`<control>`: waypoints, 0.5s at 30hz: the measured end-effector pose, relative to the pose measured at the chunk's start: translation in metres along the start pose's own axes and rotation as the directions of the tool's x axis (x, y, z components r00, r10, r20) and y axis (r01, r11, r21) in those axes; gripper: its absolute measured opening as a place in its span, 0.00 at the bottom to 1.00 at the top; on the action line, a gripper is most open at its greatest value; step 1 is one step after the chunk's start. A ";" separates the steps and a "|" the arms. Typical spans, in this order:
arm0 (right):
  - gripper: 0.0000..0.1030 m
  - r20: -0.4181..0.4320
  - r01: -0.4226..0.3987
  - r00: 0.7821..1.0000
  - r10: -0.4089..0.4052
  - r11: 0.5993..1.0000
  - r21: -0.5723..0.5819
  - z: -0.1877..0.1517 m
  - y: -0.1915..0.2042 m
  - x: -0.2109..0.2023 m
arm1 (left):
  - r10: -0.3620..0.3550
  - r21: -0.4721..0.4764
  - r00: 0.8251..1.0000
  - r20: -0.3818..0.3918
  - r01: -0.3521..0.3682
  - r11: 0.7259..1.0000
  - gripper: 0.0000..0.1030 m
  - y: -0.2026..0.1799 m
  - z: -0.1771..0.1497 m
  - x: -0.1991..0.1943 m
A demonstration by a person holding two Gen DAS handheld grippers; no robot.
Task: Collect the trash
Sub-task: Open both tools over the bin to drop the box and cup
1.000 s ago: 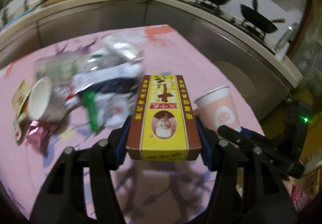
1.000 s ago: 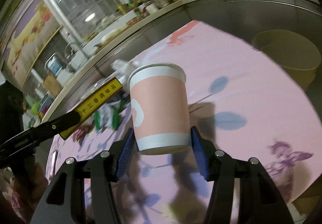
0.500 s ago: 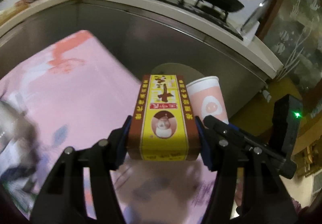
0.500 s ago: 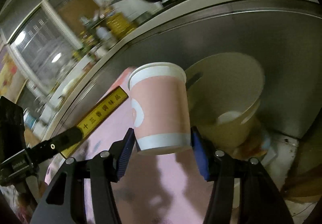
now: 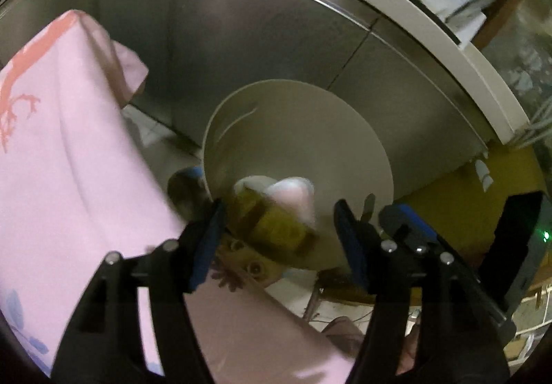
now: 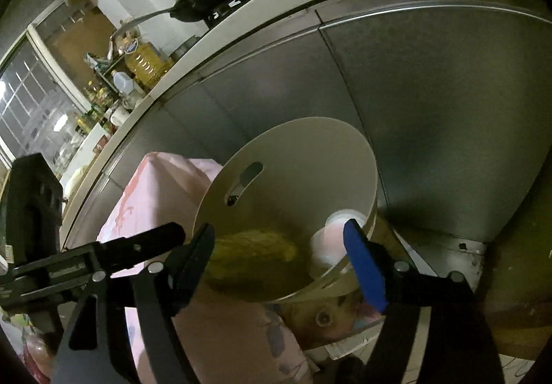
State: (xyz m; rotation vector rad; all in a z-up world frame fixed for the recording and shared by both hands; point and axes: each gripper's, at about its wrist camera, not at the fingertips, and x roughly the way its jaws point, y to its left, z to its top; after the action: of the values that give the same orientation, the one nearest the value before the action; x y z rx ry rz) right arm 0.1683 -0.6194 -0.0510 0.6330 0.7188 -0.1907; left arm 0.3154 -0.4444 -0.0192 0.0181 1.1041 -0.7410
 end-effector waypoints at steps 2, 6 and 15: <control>0.72 0.015 -0.008 1.000 0.008 1.000 0.010 0.003 0.003 -0.002 | -0.007 -0.010 1.000 0.021 0.007 1.000 0.60 -0.001 -0.002 -0.008; 0.72 0.050 -0.038 0.998 0.036 0.999 0.037 0.001 0.003 -0.019 | -0.008 0.017 0.995 0.099 0.006 1.000 0.60 -0.008 -0.012 -0.040; 0.72 0.089 -0.150 0.985 0.150 0.989 -0.013 -0.033 0.053 -0.066 | 0.156 0.076 0.956 0.248 -0.180 0.981 0.61 -0.001 -0.089 -0.122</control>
State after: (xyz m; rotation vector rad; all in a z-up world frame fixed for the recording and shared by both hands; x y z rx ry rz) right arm 0.1210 -0.5604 -0.0008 0.6661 0.5828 -0.0772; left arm 0.2140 -0.3481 0.0377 0.1021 0.8218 -0.6250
